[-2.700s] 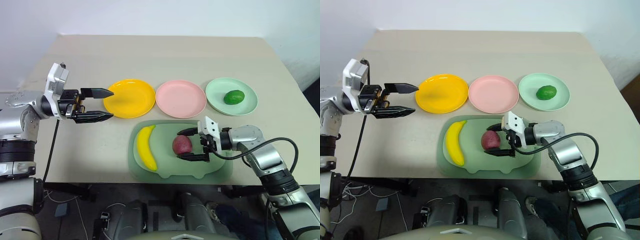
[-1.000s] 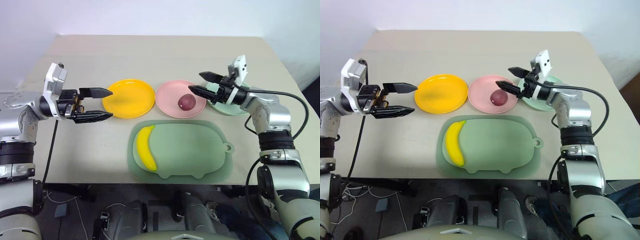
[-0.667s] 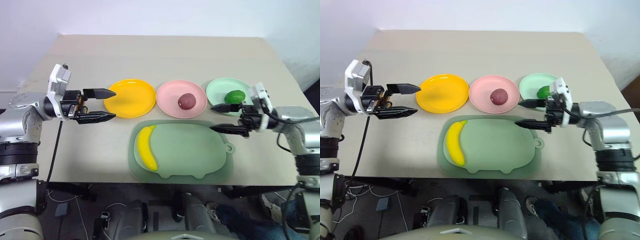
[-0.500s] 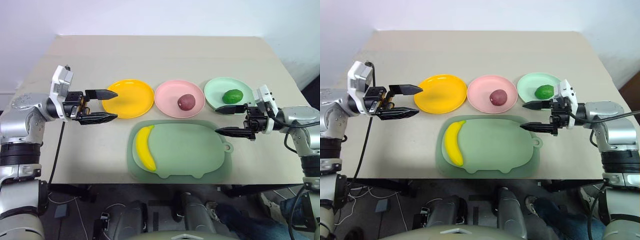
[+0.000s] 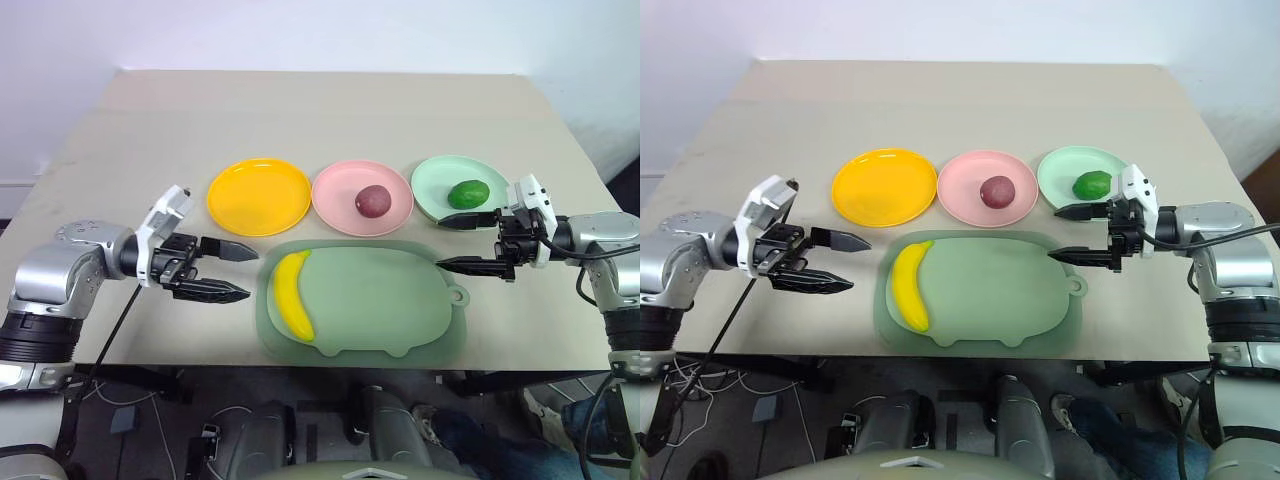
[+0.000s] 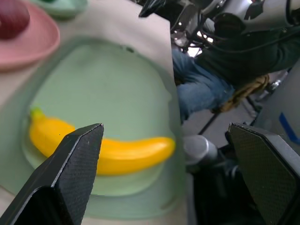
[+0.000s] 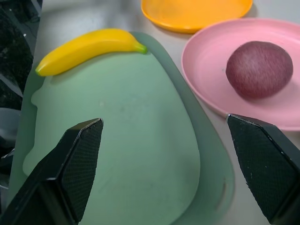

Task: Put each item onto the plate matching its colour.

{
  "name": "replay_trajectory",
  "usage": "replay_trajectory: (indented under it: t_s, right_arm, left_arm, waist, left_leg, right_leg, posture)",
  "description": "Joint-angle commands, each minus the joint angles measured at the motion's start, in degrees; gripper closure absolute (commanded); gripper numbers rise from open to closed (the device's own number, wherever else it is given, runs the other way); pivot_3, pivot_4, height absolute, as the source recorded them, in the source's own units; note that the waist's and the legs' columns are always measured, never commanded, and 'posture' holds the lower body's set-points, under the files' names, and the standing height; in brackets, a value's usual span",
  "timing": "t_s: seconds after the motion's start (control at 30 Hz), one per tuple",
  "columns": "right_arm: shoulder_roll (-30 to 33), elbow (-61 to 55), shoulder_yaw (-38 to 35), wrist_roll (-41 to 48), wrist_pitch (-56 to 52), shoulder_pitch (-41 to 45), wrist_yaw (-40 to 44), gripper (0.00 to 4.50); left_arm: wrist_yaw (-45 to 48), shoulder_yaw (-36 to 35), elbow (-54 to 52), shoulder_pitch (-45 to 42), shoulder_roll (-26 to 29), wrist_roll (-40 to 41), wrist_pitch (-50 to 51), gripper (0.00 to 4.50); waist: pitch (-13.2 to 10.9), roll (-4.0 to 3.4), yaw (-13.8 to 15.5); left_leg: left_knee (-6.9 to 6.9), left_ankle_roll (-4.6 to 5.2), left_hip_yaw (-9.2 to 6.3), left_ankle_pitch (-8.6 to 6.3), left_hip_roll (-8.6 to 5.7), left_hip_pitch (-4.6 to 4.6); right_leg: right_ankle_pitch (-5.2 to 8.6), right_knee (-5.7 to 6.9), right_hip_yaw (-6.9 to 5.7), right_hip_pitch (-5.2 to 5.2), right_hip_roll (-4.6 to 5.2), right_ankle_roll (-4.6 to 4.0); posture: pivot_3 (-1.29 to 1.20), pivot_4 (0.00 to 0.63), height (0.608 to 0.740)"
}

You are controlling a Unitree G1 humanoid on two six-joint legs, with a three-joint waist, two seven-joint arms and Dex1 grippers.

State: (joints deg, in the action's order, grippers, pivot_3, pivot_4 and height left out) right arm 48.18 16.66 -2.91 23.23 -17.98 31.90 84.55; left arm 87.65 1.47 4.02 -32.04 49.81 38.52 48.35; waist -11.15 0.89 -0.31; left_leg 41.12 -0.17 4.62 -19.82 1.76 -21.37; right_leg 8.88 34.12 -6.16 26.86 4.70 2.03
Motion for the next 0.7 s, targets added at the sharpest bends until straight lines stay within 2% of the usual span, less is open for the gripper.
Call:
replay_trajectory:
  t_s: [0.03,0.17,0.3,0.43,0.6,0.7]
  right_arm:
    - [-0.2,-0.7,-0.5,0.3,0.5,1.3,-0.5,0.06]
    - [-0.6,-0.6,-0.6,0.2,0.5,1.3,-1.2,0.06]
    - [-1.3,-0.4,-0.2,0.0,0.8,1.5,-1.7,0.06]
    - [-2.3,-0.2,0.0,-0.3,0.8,1.9,-2.3,0.06]
    - [-3.1,0.2,0.2,-0.5,1.3,2.2,-2.9,0.06]
    - [-3.3,0.4,0.3,-0.7,1.5,2.2,-3.2,0.06]
  left_arm:
    - [-3.7,-0.5,-1.5,-3.2,0.8,3.2,9.6,0.00]
    - [-11.9,-0.9,-4.9,-5.1,0.9,3.4,17.9,0.00]
    - [-14.8,1.3,-9.8,-4.6,2.1,2.9,20.8,0.00]
    - [-19.8,3.6,-10.1,-5.8,2.0,0.1,21.7,0.00]
    - [-25.2,4.4,-14.2,-7.7,-0.5,2.3,28.3,0.00]
    - [-29.1,2.8,-14.0,-10.3,-3.7,3.5,32.7,0.00]
  waist:
    - [0.0,0.00,0.0]
    - [0.0,0.00,-0.2]
    - [0.0,0.00,-0.2]
    - [0.0,0.00,-0.2]
    - [0.0,0.01,-0.1]
    - [0.0,0.01,0.0]
  left_leg:
    - [0.00,0.00,0.00,0.00,0.00,0.01]
    - [-0.02,-0.13,-0.01,0.07,0.00,0.01]
    - [-0.02,-0.14,-0.02,0.08,0.00,0.02]
    - [-0.02,-0.15,-0.01,0.08,-0.01,0.03]
    - [-0.02,-0.15,-0.01,0.08,-0.02,0.00]
    - [-0.02,-0.18,-0.01,0.10,-0.03,0.02]
  right_leg:
    - [0.00,0.01,0.01,0.00,0.00,0.00]
    - [0.00,0.01,0.02,-0.01,-0.01,0.00]
    - [0.00,0.01,0.02,-0.01,0.00,0.00]
    - [0.00,0.01,0.05,-0.01,0.00,0.00]
    - [0.00,0.01,0.05,-0.01,0.00,0.00]
    - [0.00,0.02,0.06,-0.01,0.00,0.00]
  posture:
    - [0.00,0.150,0.740]
    - [0.00,0.150,0.740]
    - [0.00,0.150,0.740]
    - [0.00,0.150,0.740]
    - [0.00,0.150,0.740]
    - [0.00,0.150,0.740]
